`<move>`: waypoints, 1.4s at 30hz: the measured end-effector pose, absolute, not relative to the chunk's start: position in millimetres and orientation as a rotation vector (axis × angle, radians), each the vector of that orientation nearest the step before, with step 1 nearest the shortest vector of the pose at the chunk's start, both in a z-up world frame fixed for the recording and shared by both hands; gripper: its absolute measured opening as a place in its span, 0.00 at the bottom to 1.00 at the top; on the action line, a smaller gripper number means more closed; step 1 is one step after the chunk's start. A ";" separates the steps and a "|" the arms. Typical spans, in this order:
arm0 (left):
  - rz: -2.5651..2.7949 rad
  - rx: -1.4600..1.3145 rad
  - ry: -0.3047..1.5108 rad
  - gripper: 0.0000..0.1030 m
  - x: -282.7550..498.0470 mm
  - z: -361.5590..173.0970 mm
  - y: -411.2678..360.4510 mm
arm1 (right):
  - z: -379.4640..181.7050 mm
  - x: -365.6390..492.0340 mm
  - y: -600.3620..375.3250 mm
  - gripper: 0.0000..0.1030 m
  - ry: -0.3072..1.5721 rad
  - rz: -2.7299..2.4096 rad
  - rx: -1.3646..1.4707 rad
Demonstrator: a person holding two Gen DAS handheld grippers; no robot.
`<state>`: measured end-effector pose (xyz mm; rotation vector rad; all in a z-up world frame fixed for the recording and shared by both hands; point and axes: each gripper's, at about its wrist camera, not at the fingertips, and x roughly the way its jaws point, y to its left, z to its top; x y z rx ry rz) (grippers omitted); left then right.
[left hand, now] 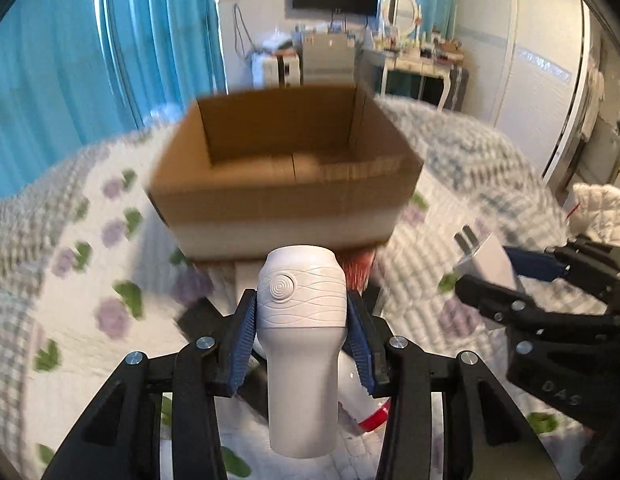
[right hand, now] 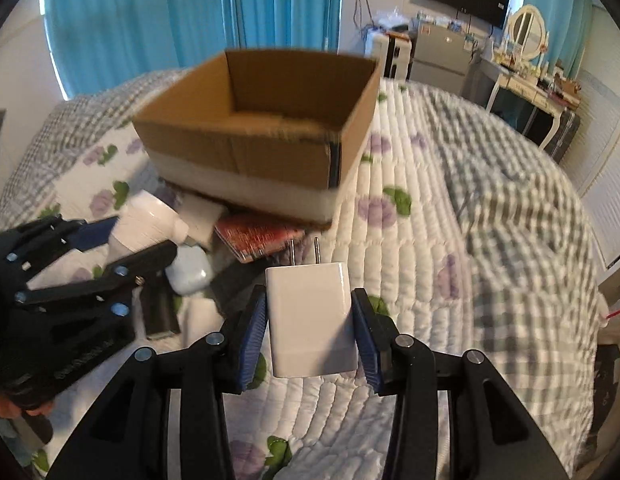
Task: Organize rigid objects
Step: 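Grasp the white cylindrical device with the left tool while the right tool grasps the white charger, then lower both held items into the box and open both tools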
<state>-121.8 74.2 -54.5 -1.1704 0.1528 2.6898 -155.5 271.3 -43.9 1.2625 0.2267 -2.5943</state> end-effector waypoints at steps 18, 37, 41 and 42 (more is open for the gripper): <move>2.784 -1.077 0.220 0.43 -257.4 28.8 53.7 | 82.9 -248.5 235.6 0.40 0.269 -2.683 0.982; 2.777 -1.212 0.204 0.74 -293.9 -50.9 62.7 | 2.5 -322.5 237.4 0.41 0.216 -2.604 1.112; 2.786 -1.228 0.184 0.74 -288.3 -38.3 53.4 | 7.0 -321.6 240.6 0.41 0.183 -2.621 1.110; 2.803 -1.212 0.185 0.74 -284.7 -34.2 50.0 | 6.5 -321.9 240.5 0.41 0.180 -2.622 1.112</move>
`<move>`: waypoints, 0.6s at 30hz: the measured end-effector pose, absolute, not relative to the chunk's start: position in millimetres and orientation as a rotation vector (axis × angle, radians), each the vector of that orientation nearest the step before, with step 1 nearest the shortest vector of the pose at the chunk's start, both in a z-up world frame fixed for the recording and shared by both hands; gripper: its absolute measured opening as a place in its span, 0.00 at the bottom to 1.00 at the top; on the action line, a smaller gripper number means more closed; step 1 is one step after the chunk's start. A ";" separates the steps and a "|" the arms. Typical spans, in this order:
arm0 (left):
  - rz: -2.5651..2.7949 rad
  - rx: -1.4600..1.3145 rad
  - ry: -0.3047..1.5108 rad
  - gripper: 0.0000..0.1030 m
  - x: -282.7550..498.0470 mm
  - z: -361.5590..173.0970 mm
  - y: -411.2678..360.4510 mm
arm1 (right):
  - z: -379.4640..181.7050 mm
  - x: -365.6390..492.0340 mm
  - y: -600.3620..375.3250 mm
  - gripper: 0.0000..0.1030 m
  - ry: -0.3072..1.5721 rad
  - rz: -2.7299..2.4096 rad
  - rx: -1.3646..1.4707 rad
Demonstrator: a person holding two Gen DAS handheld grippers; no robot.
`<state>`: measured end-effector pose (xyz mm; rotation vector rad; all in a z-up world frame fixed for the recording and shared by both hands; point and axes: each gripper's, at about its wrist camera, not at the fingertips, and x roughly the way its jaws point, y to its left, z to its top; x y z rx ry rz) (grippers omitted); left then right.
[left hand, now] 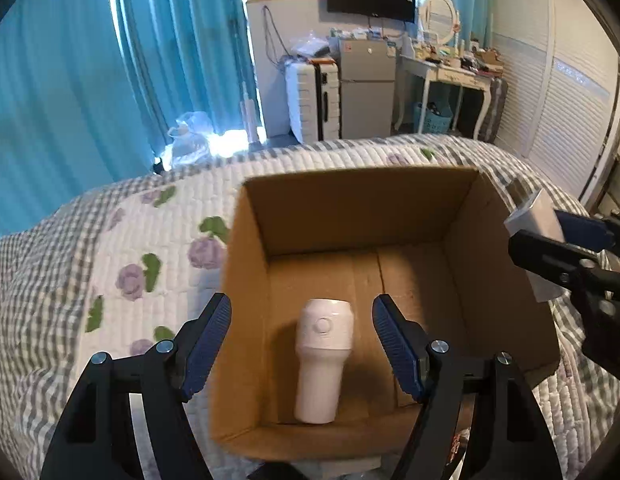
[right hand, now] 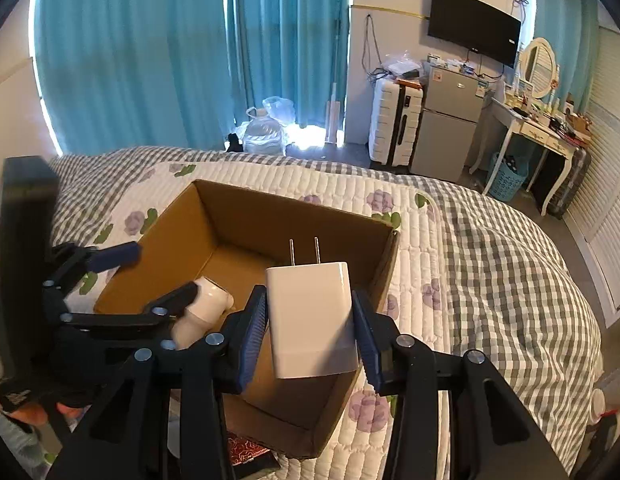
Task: Organize rigid objects
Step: 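Lower both held items into the box and open both tools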
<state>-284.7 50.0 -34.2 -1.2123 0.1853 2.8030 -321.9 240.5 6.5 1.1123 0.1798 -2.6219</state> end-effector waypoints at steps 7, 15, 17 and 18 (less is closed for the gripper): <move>2.880 -1.145 0.181 0.74 -262.1 -13.9 30.3 | -3.9 -325.3 228.2 0.65 0.163 -2.628 1.133; 2.943 -1.027 0.126 0.74 -211.2 38.6 15.4 | 68.3 -262.0 229.2 0.81 0.237 -2.723 0.935; 2.943 -0.988 0.107 0.76 -193.1 54.6 14.1 | 90.6 -239.9 232.2 0.86 0.247 -2.749 0.889; 2.948 -0.965 0.096 0.77 -182.5 61.8 12.6 | 97.1 -231.9 232.7 0.87 0.246 -2.755 0.874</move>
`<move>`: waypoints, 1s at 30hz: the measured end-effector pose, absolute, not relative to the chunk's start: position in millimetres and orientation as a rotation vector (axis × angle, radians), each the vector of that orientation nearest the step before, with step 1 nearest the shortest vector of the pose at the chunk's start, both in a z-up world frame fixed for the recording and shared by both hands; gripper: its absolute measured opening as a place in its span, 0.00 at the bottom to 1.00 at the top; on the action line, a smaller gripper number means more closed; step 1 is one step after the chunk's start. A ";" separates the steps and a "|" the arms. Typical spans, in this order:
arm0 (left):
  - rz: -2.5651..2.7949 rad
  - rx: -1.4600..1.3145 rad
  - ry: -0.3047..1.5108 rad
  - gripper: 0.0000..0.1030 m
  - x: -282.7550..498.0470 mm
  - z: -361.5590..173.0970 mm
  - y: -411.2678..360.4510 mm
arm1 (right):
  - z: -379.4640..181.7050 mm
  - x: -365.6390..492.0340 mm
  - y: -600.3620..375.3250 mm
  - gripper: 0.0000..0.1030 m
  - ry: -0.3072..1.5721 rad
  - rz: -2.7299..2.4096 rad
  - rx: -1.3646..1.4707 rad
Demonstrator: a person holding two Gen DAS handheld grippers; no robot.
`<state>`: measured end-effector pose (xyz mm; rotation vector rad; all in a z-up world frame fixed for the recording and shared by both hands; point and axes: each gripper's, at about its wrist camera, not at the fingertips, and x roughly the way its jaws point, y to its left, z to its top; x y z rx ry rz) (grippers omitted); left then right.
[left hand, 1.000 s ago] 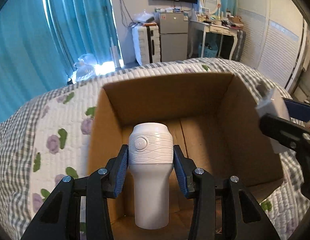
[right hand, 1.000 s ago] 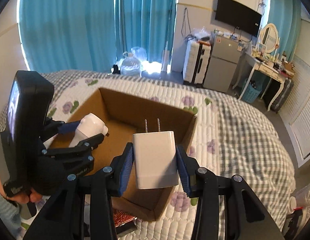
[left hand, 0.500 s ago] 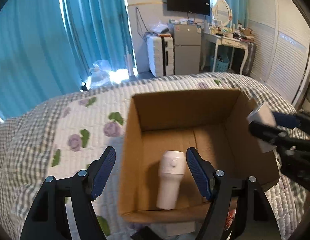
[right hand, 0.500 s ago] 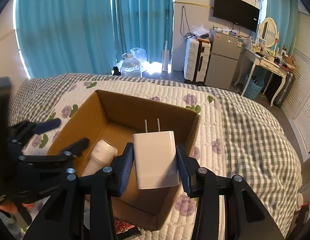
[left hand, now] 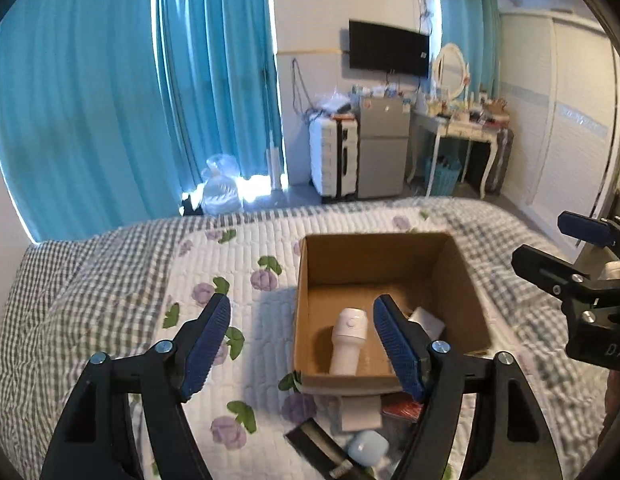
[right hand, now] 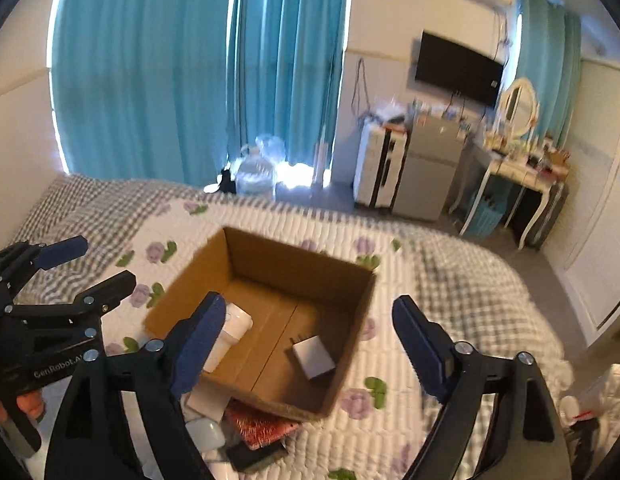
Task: Organize rigid objects
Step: 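Lower both held items into the box and open both tools, then grasp the black cylinder with the left tool while the right tool grasps the white-and-red bottle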
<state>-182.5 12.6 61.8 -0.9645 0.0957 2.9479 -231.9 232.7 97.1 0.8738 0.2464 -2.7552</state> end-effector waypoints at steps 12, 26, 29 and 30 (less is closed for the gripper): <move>3.024 -0.943 0.063 0.80 -92.4 53.7 -6.0 | 74.1 -134.5 235.7 0.91 0.209 -2.754 0.888; 2.964 -1.266 0.033 0.80 -88.3 -84.2 -11.5 | -110.0 -148.4 204.4 0.81 0.238 -2.501 1.315; 2.939 -1.333 0.044 0.80 -90.6 -102.0 -8.6 | -134.1 -153.3 199.3 0.80 0.214 -2.426 1.403; 2.927 -1.352 0.053 0.80 -92.0 -107.1 -6.9 | -141.2 -155.8 197.9 0.79 0.201 -2.400 1.431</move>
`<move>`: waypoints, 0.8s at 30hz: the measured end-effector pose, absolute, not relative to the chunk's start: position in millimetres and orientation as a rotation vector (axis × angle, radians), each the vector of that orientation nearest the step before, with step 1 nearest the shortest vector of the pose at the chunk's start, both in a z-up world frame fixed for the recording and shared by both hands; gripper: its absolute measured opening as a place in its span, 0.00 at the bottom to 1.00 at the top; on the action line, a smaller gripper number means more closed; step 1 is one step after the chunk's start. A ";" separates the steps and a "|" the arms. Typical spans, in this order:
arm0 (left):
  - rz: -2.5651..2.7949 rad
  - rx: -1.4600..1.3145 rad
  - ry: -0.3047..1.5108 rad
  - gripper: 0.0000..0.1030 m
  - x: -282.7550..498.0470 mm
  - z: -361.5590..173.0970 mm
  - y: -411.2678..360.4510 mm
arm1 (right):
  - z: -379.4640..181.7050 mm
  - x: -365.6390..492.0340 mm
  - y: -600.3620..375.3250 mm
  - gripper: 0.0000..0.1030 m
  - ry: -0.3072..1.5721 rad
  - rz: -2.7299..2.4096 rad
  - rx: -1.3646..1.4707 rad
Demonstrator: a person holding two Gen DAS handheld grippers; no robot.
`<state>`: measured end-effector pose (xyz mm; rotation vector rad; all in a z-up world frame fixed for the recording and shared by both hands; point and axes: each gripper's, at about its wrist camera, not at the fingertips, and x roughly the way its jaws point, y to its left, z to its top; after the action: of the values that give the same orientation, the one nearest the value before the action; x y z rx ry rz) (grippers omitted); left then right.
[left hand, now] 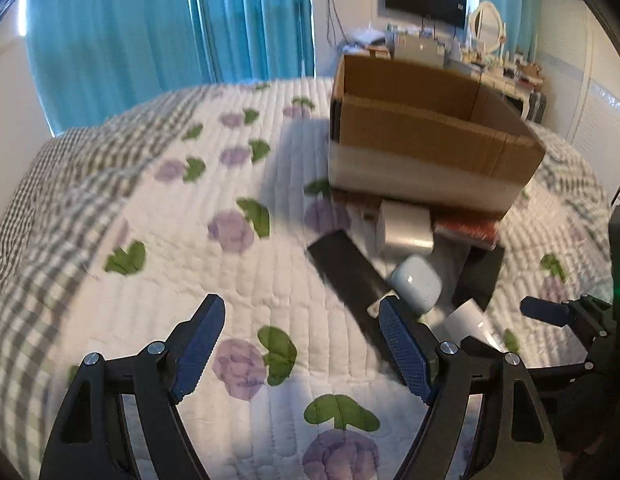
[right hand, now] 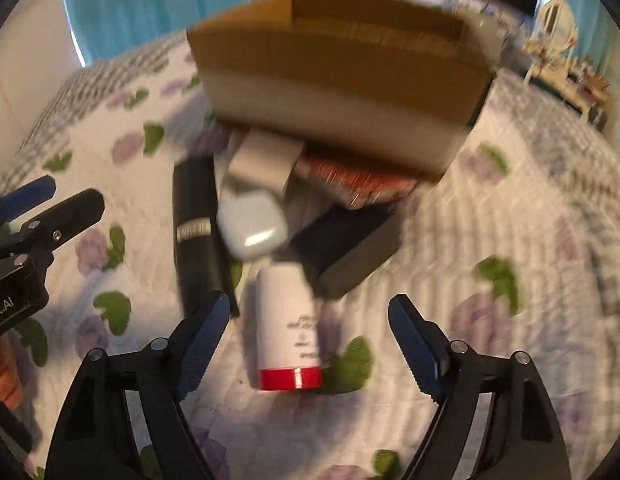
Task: Organize rigid objects
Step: 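Grasp the black cylinder with the left tool while the right tool grasps the white-and-red bottle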
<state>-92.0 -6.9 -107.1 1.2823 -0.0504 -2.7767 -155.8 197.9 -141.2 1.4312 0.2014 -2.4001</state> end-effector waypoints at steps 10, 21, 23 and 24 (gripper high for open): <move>-2.745 1.386 -0.043 0.80 -96.4 -119.1 1.9 | -162.9 -152.3 190.3 0.35 0.271 -2.345 1.479; -2.766 1.409 -0.010 0.80 -109.3 -106.9 17.8 | -87.7 -143.7 224.6 0.35 0.211 -2.487 1.287; -2.763 1.430 0.004 0.80 -115.8 -112.4 22.1 | -74.2 -154.2 234.1 0.35 0.229 -2.525 1.280; -2.762 1.444 0.007 0.80 -119.5 -116.9 24.9 | -71.4 -158.8 237.9 0.35 0.234 -2.540 1.281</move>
<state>-119.5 24.9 -116.9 1.4436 0.0067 -2.7618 -158.8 237.9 -71.4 1.2810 0.2337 -2.5403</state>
